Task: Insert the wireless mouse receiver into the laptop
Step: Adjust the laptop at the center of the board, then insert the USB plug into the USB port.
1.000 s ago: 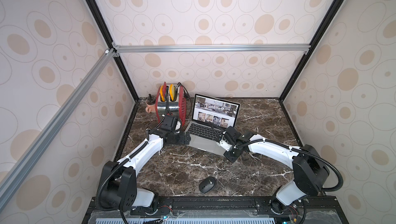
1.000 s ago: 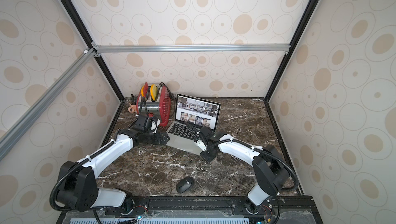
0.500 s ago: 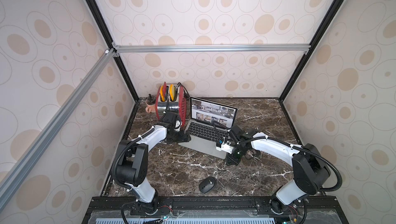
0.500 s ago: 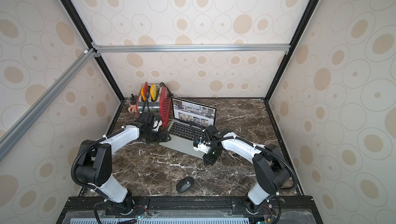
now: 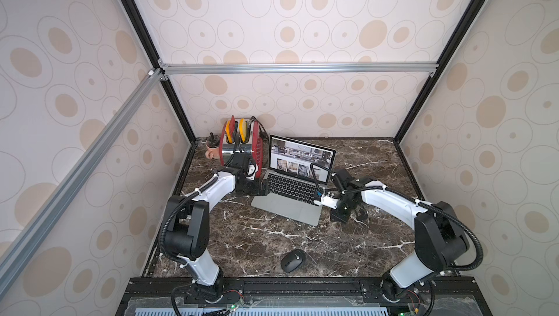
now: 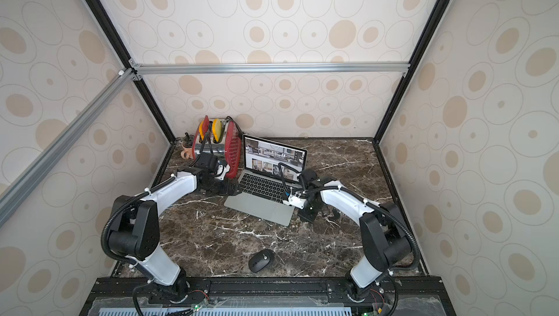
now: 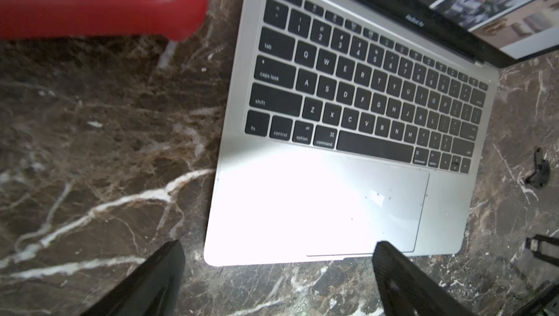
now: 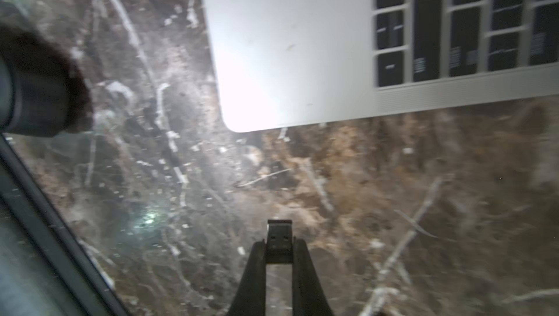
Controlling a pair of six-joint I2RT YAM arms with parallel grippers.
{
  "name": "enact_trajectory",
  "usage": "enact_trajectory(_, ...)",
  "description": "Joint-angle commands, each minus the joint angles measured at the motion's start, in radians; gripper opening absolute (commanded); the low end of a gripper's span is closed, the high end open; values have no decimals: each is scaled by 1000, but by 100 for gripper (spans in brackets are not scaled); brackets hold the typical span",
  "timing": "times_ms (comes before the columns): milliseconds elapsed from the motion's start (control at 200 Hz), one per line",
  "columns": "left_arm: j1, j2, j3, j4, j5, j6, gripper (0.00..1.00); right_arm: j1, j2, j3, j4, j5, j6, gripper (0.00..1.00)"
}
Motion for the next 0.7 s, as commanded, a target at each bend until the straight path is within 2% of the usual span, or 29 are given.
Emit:
enact_trajectory(0,30,54,61,-28,14,62,99,-53,107,111,-4,23,-141,0)
enact_trajectory(250,73,178,184,-68,93,128,99,-110,237,203,43,0,-179,0)
enact_trajectory(401,114,211,193,-69,134,150,99,-118,263,187,101,-25,-191,0)
enact_trajectory(541,117,232,202,-67,146,171,99,-135,296,206,103,-64,-177,0)
enact_trajectory(691,117,225,158,-26,179,167,98,-134,248,166,105,-97,-141,0)
